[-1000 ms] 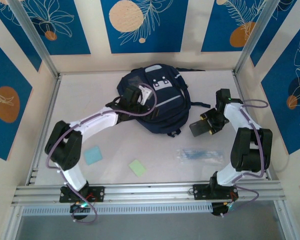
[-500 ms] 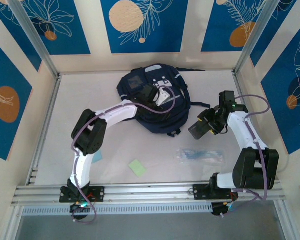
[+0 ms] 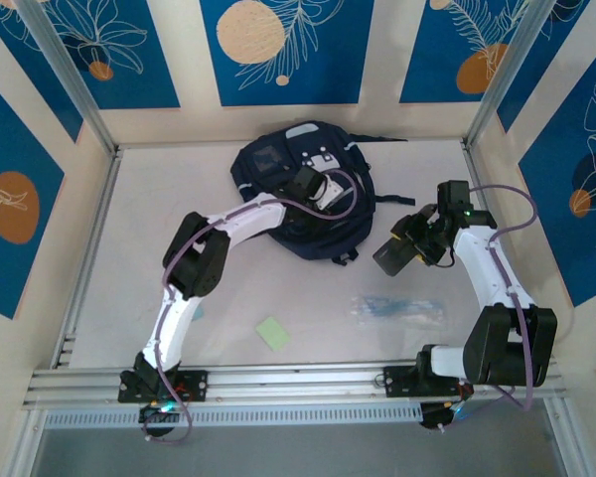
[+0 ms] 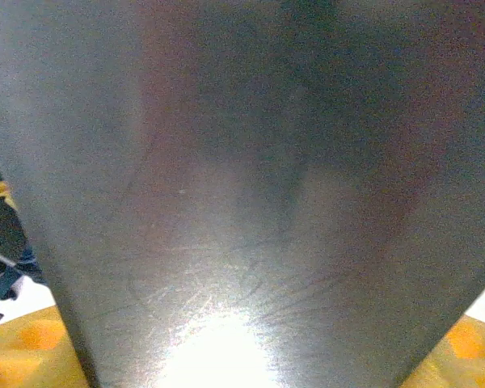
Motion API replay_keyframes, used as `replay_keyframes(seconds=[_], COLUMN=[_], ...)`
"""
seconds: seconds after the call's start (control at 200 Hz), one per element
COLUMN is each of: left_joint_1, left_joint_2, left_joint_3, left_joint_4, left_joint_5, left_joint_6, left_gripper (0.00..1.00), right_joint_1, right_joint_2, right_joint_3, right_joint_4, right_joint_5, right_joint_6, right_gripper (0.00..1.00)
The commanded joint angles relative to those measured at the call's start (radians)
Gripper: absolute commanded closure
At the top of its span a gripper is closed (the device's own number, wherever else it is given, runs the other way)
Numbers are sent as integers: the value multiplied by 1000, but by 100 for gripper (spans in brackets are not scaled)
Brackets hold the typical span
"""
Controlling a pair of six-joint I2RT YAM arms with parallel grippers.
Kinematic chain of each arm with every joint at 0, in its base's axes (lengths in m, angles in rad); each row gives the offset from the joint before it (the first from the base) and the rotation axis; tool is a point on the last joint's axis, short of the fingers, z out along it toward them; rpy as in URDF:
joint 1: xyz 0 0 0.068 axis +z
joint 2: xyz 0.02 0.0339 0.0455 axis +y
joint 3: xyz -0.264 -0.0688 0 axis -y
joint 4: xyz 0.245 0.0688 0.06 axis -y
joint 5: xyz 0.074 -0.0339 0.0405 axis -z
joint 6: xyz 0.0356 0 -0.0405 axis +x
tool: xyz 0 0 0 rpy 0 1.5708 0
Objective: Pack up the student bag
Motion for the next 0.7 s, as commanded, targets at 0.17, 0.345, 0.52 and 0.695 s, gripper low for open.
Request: replay_keyframes(seconds=[0.17, 0.345, 0.52, 0.695], left_joint_1=[142, 158, 167, 167], left_joint_2=[-221, -252, -258, -274], left_joint_3=[16, 61, 77, 67], left_joint_4=[5, 6, 40, 90], left_joint_5=[305, 383, 445, 491], left_joint_6=[-322, -376, -441, -513], left_gripper=[100, 100, 100, 100], right_joint_1=[86, 161, 228, 297], right_joint_2=[1, 77, 218, 432], right_joint_3=[25, 55, 121, 266], right_joint_4=[77, 186, 362, 476], right_joint_5=[-123, -161, -219, -212], right_joint_6=[-14, 58, 201, 300], right_gripper=[50, 50, 52, 52])
